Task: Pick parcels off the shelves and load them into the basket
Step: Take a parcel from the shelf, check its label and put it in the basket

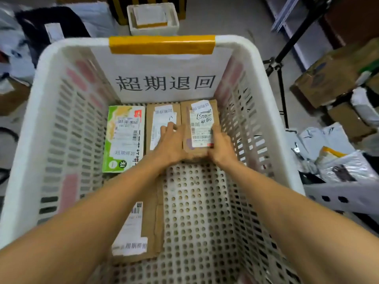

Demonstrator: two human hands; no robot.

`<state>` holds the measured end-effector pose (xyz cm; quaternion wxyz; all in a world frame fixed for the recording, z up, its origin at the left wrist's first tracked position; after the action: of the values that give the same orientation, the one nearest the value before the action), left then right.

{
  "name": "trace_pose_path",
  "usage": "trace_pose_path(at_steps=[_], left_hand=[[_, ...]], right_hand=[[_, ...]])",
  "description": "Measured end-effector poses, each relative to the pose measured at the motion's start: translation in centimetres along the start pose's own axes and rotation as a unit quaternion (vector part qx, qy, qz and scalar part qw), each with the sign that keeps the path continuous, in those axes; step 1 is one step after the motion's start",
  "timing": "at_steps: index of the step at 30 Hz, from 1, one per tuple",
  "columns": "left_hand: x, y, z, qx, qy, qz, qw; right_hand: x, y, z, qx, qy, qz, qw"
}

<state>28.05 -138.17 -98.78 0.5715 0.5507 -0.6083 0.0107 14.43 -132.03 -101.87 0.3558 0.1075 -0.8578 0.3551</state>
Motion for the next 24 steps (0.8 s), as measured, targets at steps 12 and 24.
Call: trace_pose_path(at_steps=[12, 24], left_hand=[[10.0, 2.3, -4.9, 0.006, -0.055, 0.161, 0.985], [34.8, 15.9, -17.6, -0.006, 0.057, 0.244, 0.968]], right_hand=[[2.5, -10.1, -6.0, 0.050, -0.047, -0.325, 0.943], [19.1, -34.5, -26.0, 0.284, -0.003, -0.364, 0.887]])
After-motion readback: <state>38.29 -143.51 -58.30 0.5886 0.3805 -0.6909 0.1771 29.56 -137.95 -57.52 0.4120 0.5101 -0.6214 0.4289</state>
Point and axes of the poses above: each hand's wrist, its own z-axis towards the middle knuckle, its own x-axis out of the back of the hand, y = z × x, the point moved 7 cm from there along z, towards the middle knuckle, and after that the axes turned 7 degrees about -x, right-handed, at the moved point
